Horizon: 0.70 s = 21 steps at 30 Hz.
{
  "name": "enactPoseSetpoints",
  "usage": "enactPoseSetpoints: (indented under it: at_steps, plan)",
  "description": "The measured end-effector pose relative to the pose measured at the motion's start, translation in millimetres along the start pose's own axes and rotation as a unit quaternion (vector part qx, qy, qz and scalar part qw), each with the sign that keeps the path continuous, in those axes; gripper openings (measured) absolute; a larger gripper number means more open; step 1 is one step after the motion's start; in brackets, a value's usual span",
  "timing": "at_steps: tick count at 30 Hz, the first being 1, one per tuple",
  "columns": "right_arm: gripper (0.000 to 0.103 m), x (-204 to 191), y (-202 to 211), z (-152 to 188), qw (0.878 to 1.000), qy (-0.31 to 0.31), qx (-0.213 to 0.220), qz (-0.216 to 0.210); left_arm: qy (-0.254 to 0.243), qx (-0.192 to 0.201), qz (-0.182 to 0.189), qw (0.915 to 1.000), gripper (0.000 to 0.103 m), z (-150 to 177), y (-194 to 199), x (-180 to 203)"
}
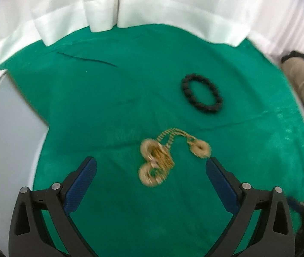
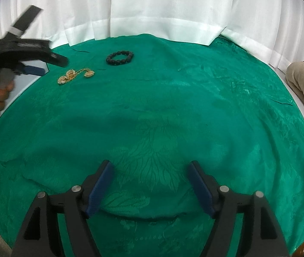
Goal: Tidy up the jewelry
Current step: 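Grasp the gold pendant chain with the left gripper while the right grasps the black bead bracelet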
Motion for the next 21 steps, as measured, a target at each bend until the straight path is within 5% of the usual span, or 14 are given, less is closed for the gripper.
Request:
enactPoseSetpoints:
  at_steps: [4,6,7,12,21]
  plan:
    - [0.076,1,0,1,1.0,0.001,0.003,-0.001,-0.015,0.012,-0.026,0.9995,0.077,-4,-14,3]
    - [0.076,1,1,1,1.0,0.001,0.004,-0.002,-0.033,0.02,-0.037,0.9986,0.056,-1,-13,7]
    - [0.076,1,1,1,1.0,0.001,0.005,-0.002,-0.041,0.025,-0.029,0.9984,0.03,2,-10,10]
    - [0.077,1,0,0,1.0,0.002,0.005,-0.002,-0.046,0.022,-0.012,0.9987,0.027,23,6,8]
    - [0.077,4,-4,-10,0.999,0.013,-0.034,-0.021,0.023,0.012,-0.009,0.9996,0.027,105,70,-45]
Point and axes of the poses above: each gripper's, at about its wrist camera, not at the fingertips, and y roughly against the way its jaws point, x to its right, z to its underside, the point moved 3 cm from there along -y, roughly the way its jaws point, and after that the axes turned 8 degrees about y, right-handed, at the moved point
